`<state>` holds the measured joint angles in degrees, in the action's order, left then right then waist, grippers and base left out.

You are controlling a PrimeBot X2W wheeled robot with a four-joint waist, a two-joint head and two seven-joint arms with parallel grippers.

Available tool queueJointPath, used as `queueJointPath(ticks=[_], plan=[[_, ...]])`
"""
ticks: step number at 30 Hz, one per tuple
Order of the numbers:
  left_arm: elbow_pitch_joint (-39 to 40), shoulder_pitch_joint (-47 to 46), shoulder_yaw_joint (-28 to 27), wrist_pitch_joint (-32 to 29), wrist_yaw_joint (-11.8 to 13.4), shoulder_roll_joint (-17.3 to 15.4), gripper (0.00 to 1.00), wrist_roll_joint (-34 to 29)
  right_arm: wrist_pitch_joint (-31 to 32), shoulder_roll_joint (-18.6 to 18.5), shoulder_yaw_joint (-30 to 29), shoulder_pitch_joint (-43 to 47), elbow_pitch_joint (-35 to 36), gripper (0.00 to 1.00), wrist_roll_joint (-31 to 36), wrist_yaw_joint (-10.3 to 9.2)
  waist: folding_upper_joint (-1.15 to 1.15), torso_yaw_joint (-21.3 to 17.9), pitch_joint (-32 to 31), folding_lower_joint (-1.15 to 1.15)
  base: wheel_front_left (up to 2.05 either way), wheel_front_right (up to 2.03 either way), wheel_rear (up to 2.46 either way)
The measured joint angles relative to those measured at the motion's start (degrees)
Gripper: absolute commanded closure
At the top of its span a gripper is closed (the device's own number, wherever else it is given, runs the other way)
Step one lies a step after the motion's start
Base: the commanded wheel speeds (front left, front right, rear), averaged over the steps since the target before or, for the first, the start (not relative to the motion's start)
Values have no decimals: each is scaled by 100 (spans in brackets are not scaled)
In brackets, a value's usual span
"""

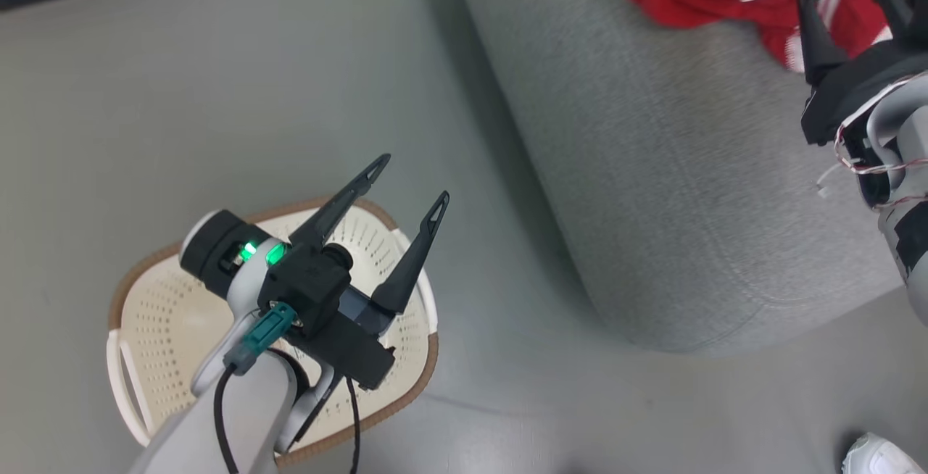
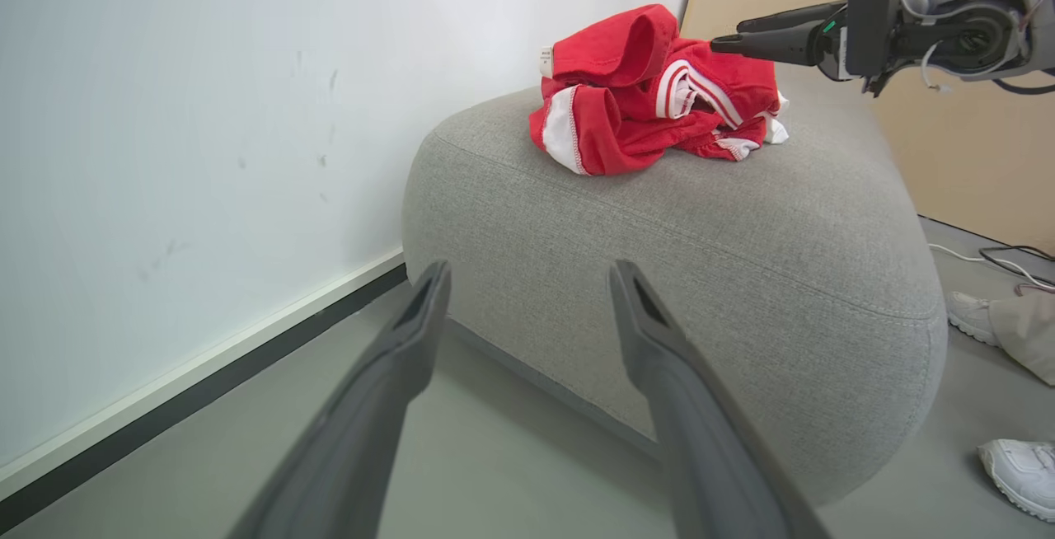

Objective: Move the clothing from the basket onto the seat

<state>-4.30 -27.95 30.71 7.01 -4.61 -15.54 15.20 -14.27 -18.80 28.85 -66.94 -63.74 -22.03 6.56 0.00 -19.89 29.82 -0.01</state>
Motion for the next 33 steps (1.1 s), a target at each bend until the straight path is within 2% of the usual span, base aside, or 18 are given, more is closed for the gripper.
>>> queueJointPath(ticks=[9, 15, 26, 33], plan=[[-419, 290, -118, 227, 19, 223, 0, 341, -2, 73, 82, 325, 92, 0, 8, 25, -1, -122, -709, -1, 0, 0, 0], [-658, 645, -287, 378, 165, 304, 0, 598, -14, 175, 120, 647, 334, 0, 8, 36, -1, -22, -1202, -1, 0, 0, 0], [-726, 1429, -651, 554, 374, 286, 0, 905, -27, 404, 210, 1360, 881, 0, -4, 52, -1, 538, -1959, 0, 0, 0, 0], [-722, 1904, -948, 594, 668, 152, 0, 948, -26, 561, 212, 2057, 1232, 0, -59, 52, -1, 994, -2364, 0, 0, 0, 0]])
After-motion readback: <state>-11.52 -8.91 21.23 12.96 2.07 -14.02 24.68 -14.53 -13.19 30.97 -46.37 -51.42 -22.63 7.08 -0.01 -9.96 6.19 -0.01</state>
